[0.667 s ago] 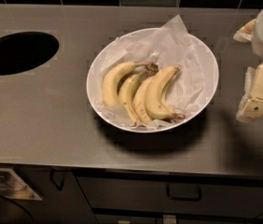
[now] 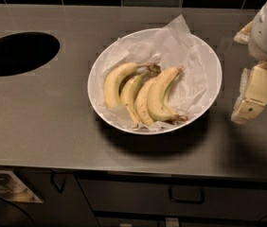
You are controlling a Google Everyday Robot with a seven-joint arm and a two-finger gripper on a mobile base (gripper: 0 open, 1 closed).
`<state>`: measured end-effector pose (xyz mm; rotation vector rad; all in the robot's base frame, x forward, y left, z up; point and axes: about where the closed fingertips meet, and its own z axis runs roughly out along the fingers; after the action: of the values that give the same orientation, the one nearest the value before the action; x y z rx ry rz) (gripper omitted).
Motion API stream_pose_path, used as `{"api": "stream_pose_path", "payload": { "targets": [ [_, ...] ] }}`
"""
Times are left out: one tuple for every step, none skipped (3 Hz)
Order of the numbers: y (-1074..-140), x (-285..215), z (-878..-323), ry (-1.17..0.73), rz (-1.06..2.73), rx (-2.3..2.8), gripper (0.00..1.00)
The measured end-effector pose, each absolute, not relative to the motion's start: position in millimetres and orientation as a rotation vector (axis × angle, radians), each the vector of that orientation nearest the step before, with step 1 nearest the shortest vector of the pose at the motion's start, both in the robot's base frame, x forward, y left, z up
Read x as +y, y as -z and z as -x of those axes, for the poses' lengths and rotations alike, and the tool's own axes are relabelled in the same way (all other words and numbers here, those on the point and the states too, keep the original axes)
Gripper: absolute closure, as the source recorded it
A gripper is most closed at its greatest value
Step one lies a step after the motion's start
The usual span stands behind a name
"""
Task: Pick banana from white bowl
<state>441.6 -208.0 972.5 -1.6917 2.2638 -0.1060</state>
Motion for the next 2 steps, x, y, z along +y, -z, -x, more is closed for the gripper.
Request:
{"api": "stream_pose_path", "payload": {
  "targets": [
    [-966.2,-196.8,-446.6,0.004,1.545,2.303,0.0],
    [-968.3,-169.3,-451.9,-0.174,1.485,2.214,0.0]
  ]
}}
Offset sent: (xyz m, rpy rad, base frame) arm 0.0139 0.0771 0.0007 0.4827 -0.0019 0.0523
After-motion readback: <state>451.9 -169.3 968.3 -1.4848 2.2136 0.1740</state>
